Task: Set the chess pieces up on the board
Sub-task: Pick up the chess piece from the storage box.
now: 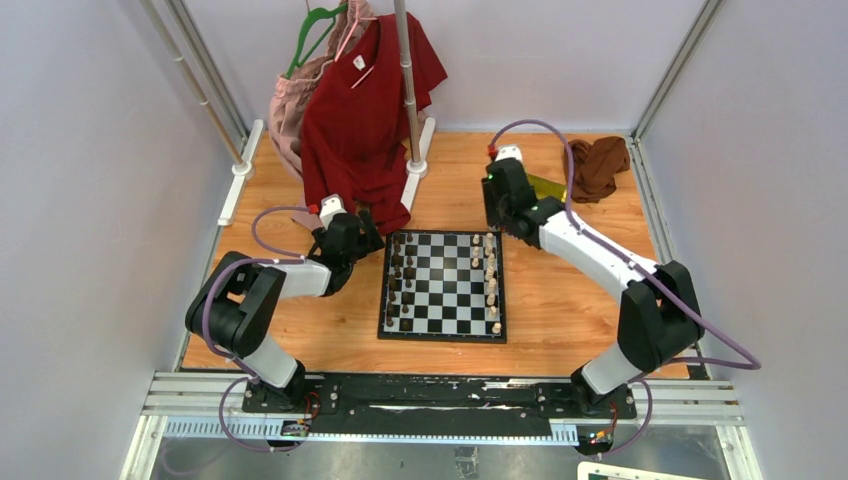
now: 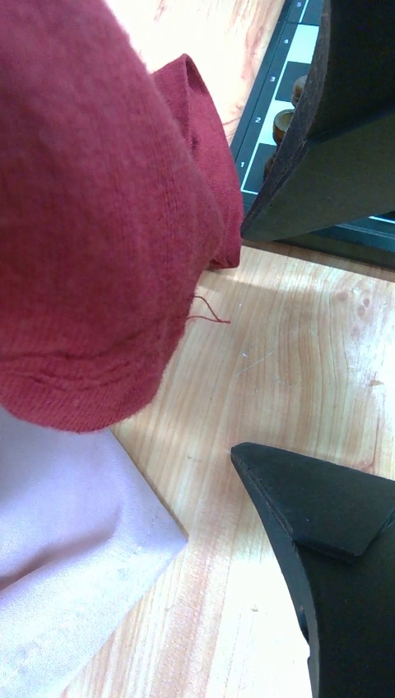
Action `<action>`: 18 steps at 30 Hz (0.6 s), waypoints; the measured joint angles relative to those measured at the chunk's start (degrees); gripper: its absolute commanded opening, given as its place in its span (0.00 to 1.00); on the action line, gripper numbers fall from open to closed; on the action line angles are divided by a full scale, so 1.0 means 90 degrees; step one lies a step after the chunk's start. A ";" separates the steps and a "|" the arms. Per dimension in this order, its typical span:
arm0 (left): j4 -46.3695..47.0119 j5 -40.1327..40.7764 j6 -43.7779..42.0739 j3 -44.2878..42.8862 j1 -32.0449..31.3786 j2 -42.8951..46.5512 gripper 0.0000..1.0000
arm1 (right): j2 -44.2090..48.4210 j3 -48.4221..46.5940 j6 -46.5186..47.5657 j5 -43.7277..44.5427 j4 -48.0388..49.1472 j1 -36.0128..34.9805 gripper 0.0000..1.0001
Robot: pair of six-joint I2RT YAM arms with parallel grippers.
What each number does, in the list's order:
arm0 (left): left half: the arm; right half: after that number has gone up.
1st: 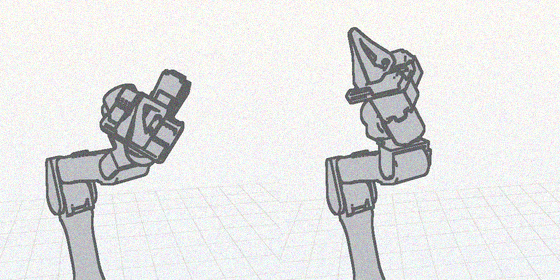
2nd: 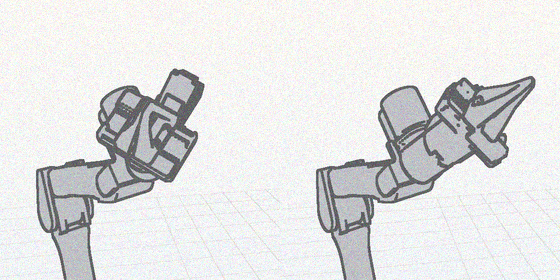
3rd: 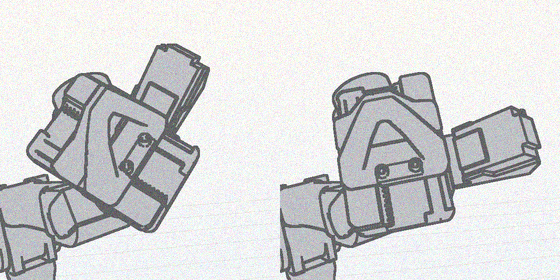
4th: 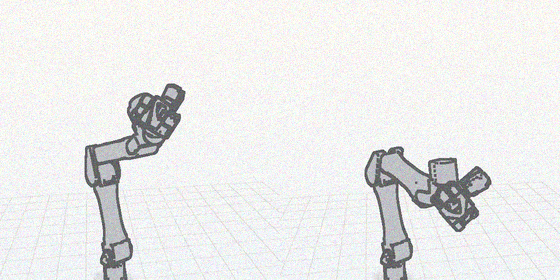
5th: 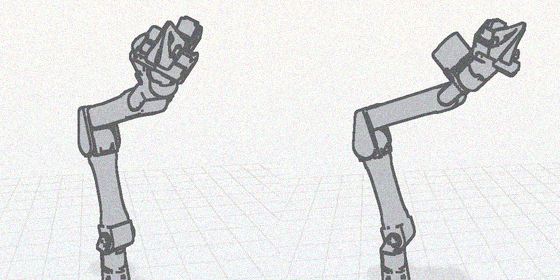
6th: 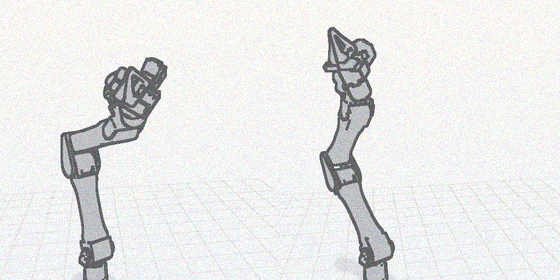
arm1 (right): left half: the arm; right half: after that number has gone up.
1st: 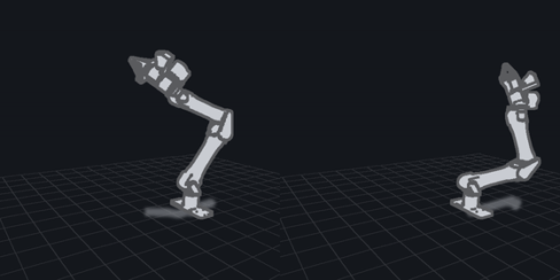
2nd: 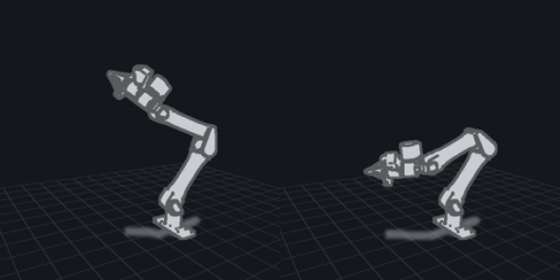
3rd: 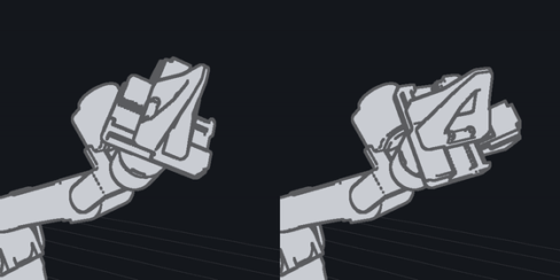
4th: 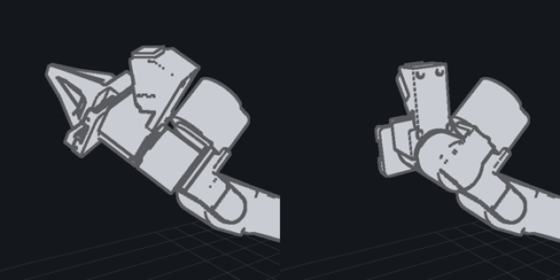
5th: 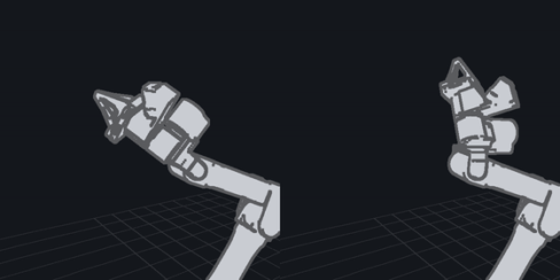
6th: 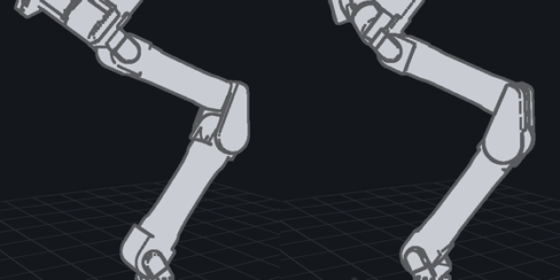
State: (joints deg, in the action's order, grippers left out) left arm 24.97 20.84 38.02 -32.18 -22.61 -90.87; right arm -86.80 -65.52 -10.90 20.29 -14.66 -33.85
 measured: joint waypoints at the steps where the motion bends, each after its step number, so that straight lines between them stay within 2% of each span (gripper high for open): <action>1: 0.0000 0.0000 0.0000 0.0000 0.0000 0.0000 1.00 | -0.0061 -0.0092 0.0000 -0.0017 0.0007 0.0211 0.46; 8: 0.0000 0.0002 0.0000 0.0000 0.0000 0.0002 1.00 | -0.0850 -0.0549 -0.0005 -0.0284 0.0012 0.1280 0.43; 18: 0.0000 0.0005 0.0000 0.0000 0.0000 0.0002 1.00 | -0.1943 -0.0916 -0.0005 -0.0816 0.0015 0.1603 0.41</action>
State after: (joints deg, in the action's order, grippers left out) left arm 24.97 20.88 38.02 -32.18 -22.61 -90.85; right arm -104.29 -73.76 -10.94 12.95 -14.52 -19.42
